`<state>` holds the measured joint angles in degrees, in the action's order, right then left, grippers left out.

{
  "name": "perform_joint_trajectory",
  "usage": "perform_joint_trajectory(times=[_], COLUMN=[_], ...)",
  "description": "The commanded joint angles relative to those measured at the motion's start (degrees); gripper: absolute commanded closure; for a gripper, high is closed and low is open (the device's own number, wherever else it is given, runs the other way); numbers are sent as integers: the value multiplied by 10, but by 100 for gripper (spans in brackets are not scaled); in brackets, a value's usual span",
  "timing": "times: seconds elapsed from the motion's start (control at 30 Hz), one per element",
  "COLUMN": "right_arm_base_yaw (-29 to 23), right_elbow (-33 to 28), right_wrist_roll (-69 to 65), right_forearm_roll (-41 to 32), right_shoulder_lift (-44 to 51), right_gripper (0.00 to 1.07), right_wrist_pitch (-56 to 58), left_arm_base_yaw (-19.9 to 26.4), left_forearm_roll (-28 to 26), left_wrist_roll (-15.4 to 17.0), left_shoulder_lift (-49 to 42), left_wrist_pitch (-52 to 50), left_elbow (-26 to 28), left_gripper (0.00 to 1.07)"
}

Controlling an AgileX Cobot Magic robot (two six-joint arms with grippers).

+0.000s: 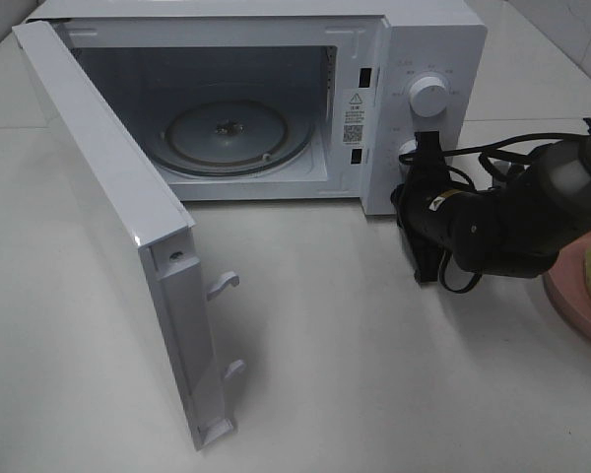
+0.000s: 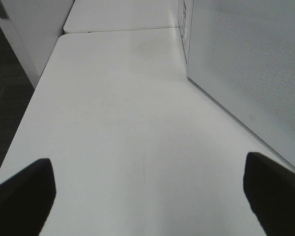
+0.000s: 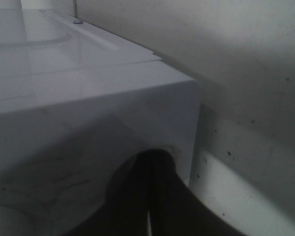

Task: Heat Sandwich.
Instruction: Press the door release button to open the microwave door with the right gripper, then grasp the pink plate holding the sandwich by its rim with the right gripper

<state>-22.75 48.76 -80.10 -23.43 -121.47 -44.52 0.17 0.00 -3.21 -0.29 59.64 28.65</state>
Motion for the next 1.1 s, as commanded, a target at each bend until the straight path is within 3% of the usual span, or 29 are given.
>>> perform_joint_trajectory(times=[0.03,0.67,0.87,1.1], right_arm_base_yaw=[16,11,11,11], right_elbow=[28,-147,-213,-240], right_wrist_roll=[1,-40,-37,-17], right_forearm_roll=[41,105,117,125], right_shoulder_lift=[13,108,180,254], right_gripper=[107,107,107,107], right_wrist_pitch=[-92,-72,-14,76], left_arm_base_yaw=[0,0,0,0], left_forearm_roll=[-4,-4,-4,-4], left_wrist_roll=[3,3,3,3], left_shoulder_lift=[-16,-16,-16,-16], left_wrist_pitch=[-1,-1,-1,-1], left_elbow=[-1,-1,-1,-1], left_gripper=[9,9,9,9])
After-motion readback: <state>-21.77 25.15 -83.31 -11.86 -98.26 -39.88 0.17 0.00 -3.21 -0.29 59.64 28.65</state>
